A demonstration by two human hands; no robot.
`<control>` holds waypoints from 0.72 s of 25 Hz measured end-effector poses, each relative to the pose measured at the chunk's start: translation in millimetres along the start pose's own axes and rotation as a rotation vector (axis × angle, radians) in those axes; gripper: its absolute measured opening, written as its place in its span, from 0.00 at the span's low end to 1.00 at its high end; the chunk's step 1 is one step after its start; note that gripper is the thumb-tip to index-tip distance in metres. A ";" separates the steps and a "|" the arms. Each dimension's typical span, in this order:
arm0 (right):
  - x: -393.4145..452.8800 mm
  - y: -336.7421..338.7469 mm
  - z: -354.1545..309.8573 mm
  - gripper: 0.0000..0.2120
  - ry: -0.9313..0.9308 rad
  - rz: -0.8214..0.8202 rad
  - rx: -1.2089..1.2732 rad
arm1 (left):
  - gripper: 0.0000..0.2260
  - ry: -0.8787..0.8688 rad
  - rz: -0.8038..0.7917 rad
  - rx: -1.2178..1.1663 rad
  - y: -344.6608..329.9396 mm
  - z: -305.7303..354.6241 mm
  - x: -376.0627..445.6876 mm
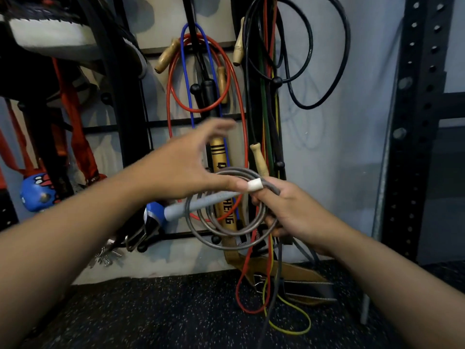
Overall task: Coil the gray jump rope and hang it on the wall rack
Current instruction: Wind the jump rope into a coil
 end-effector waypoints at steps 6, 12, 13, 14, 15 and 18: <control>6.4 10.3 -4.7 0.11 0.154 -0.058 -0.233 | 0.19 0.114 -0.509 -0.141 -38.0 6.7 20.0; -0.7 22.6 -2.0 0.09 0.162 -0.161 -0.329 | 0.20 -0.029 -0.409 0.068 -38.0 -13.1 16.1; -2.0 29.5 -1.6 0.07 0.148 -0.165 -0.345 | 0.19 -0.092 -0.379 0.194 -35.0 -17.7 14.5; -2.7 37.6 -0.9 0.08 0.135 -0.168 -0.365 | 0.17 -0.124 -0.371 0.269 -31.0 -24.8 12.7; -3.7 45.5 -1.1 0.10 0.117 -0.171 -0.392 | 0.15 -0.123 -0.365 0.302 -26.0 -33.6 11.4; -2.2 62.9 1.1 0.18 0.031 -0.122 -0.380 | 0.14 -0.037 -0.275 0.078 -15.0 -53.8 11.5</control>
Point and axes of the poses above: each hand's wrist, its own x-axis towards the middle knuckle, its own y-axis out of the back of the hand, z = x × y, the point moved 3 cm from there along x, towards the middle knuckle, and after that the axes turned 12 degrees about y, right-handed, at the moved point
